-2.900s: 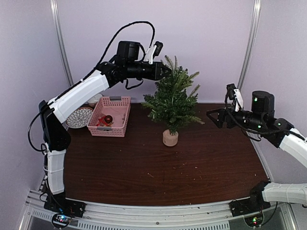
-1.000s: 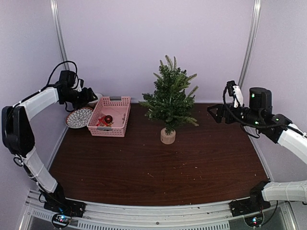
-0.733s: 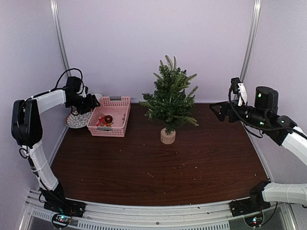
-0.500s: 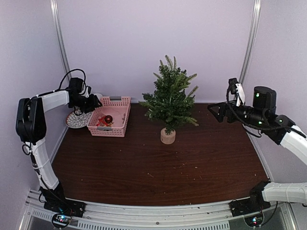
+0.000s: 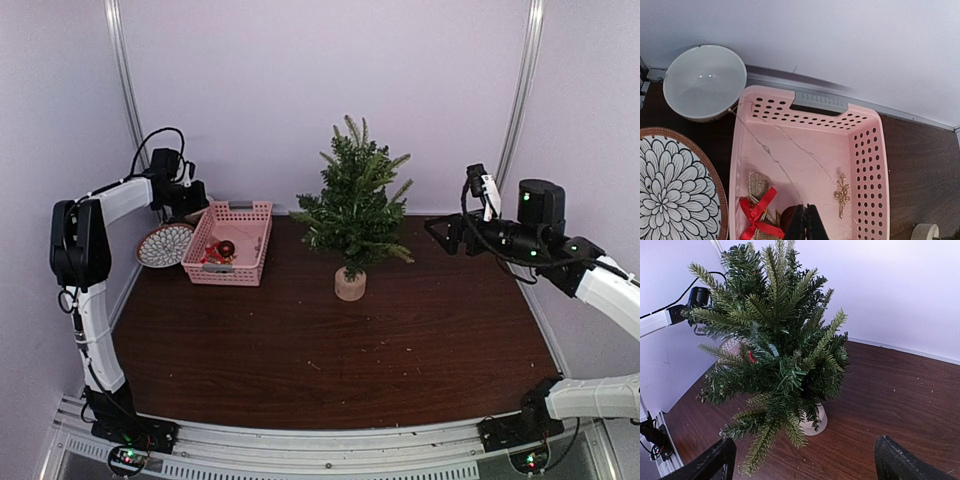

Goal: Decorate the small christmas tree

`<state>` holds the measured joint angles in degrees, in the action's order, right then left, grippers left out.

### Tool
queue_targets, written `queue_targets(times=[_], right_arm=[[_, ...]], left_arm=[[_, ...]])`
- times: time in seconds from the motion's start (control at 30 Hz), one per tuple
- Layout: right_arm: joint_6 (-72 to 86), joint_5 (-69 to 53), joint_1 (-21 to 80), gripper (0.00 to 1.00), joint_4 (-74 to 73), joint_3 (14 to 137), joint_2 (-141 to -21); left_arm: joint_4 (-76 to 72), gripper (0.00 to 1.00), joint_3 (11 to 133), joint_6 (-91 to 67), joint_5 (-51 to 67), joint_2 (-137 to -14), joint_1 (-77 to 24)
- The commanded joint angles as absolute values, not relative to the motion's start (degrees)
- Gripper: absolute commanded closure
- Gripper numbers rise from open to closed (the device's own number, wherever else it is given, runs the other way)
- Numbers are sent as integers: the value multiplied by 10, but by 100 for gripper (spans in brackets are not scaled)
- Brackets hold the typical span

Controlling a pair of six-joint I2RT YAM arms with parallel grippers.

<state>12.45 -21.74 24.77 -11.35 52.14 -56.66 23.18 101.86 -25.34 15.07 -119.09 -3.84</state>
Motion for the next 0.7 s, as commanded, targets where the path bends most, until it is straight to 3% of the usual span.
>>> queue_targets(times=[0.0, 0.27, 0.67], right_arm=[[132, -232, 247, 1, -97, 534, -571], [119, -266, 246, 0, -97, 539, -571], [107, -332, 247, 1, -91, 568, -596]], left_arm=[[249, 100, 1056, -229, 141, -1188, -45], [286, 100, 1068, -197, 164, -1142, -78], [323, 100, 1054, -161, 208, -973, -121]])
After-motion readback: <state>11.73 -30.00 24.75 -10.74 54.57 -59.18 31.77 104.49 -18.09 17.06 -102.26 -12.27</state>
